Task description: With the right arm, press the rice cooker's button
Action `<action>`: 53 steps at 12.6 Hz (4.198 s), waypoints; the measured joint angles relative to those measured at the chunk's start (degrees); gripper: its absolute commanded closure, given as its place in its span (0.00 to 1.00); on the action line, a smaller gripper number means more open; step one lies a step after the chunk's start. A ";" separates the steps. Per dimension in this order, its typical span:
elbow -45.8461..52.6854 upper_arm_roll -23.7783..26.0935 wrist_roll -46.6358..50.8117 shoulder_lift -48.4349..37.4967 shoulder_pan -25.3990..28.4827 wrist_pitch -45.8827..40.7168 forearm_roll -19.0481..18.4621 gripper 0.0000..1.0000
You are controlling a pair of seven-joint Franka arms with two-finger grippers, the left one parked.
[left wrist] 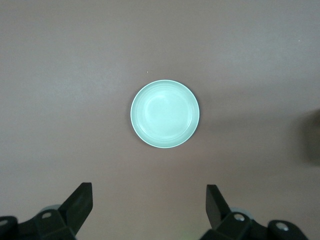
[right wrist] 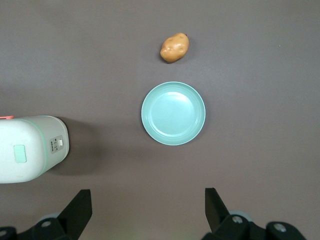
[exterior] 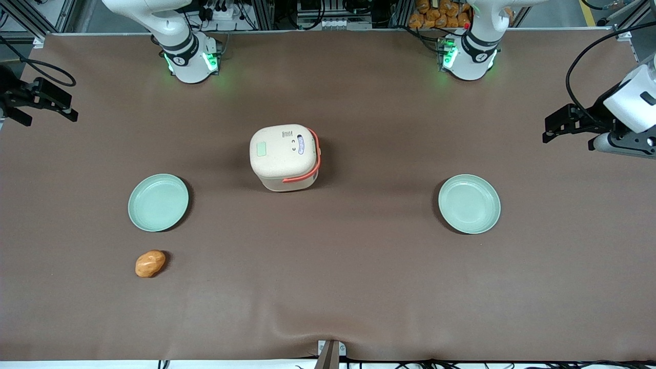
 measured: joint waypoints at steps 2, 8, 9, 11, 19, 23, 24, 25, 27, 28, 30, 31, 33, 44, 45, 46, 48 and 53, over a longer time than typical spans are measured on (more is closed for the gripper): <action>0.00 0.00 0.00 0.00 0.00 0.00 0.00 0.00; 0.00 0.00 0.05 0.01 0.00 0.00 0.00 0.00; -0.02 0.00 0.05 0.02 0.00 -0.02 0.00 0.00; -0.03 0.33 0.05 0.03 0.01 -0.11 0.00 0.00; -0.20 8.42 3.01 0.36 0.35 0.09 0.37 0.82; -0.47 11.26 7.15 2.09 3.27 1.05 0.45 1.00; -0.66 11.41 7.58 2.79 4.46 1.93 0.50 1.00; -1.13 11.96 8.44 3.47 5.49 3.09 0.55 1.00; -2.36 14.56 12.51 4.78 6.77 5.05 0.58 1.00; -3.25 15.96 13.78 5.29 7.18 6.03 0.59 1.00; -5.78 17.99 14.68 6.10 7.81 8.25 0.59 1.00; -7.36 18.76 14.84 6.46 8.00 9.96 0.60 1.00; -10.83 21.01 18.28 7.08 8.05 14.64 0.62 1.00; -24.36 29.17 32.14 8.99 8.24 30.86 0.60 1.00; -25.26 29.17 32.18 9.38 8.24 32.13 0.60 1.00; -26.26 29.16 32.20 9.65 8.23 33.45 0.60 1.00; -27.55 29.16 32.21 10.30 8.23 35.35 0.60 1.00; -28.16 29.15 32.63 11.89 8.23 37.81 0.60 1.00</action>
